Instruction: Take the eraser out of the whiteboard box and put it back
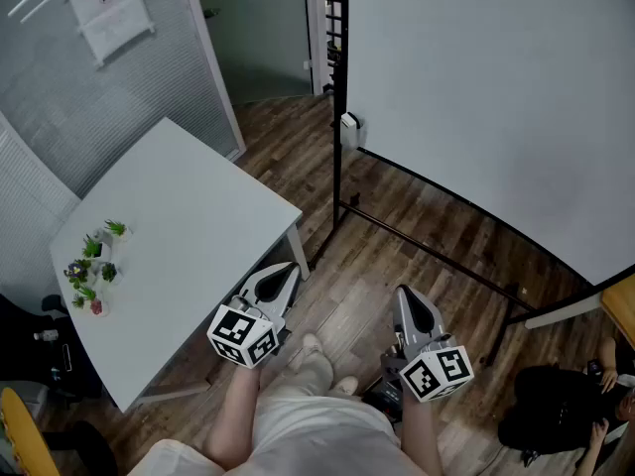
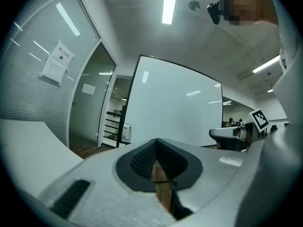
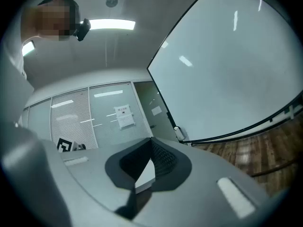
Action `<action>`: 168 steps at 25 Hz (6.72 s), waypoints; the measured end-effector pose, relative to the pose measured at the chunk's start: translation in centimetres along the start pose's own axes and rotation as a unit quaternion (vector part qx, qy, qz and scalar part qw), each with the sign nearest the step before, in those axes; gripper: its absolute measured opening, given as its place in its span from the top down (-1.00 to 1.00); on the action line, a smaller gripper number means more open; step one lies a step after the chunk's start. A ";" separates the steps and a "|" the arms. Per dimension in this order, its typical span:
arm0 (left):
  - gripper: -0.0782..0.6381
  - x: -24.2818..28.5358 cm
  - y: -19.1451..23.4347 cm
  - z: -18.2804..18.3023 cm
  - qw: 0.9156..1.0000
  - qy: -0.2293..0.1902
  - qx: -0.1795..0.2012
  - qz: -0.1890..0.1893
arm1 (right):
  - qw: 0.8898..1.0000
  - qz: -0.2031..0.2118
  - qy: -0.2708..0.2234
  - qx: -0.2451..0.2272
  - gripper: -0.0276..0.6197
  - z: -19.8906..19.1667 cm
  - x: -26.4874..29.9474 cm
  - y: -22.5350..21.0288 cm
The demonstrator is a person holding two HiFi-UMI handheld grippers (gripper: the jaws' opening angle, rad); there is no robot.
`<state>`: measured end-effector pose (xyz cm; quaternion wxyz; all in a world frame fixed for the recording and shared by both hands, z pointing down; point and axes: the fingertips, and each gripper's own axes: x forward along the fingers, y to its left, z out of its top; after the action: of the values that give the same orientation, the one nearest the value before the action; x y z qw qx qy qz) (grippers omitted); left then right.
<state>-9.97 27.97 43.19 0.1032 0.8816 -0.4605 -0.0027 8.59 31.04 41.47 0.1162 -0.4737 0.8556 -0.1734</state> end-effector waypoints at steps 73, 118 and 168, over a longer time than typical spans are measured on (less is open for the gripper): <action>-0.25 40.2 22.2 4.3 0.992 0.049 0.006 -0.119 | 0.988 -0.097 0.080 -0.094 -0.19 4.1 38.2 -21.6; -0.01 46.4 21.8 1.1 0.978 0.111 0.093 -0.151 | 0.989 -0.089 0.100 -0.060 -0.18 2.7 41.2 -26.3; 0.08 45.8 21.4 2.8 0.977 0.098 0.103 -0.162 | 0.989 -0.090 0.098 -0.057 -0.13 2.7 41.5 -25.2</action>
<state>-1.25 -21.62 48.51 0.0548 0.9464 -0.2971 0.1144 7.26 -17.13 47.84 -0.0116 -0.5354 0.8253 -0.1793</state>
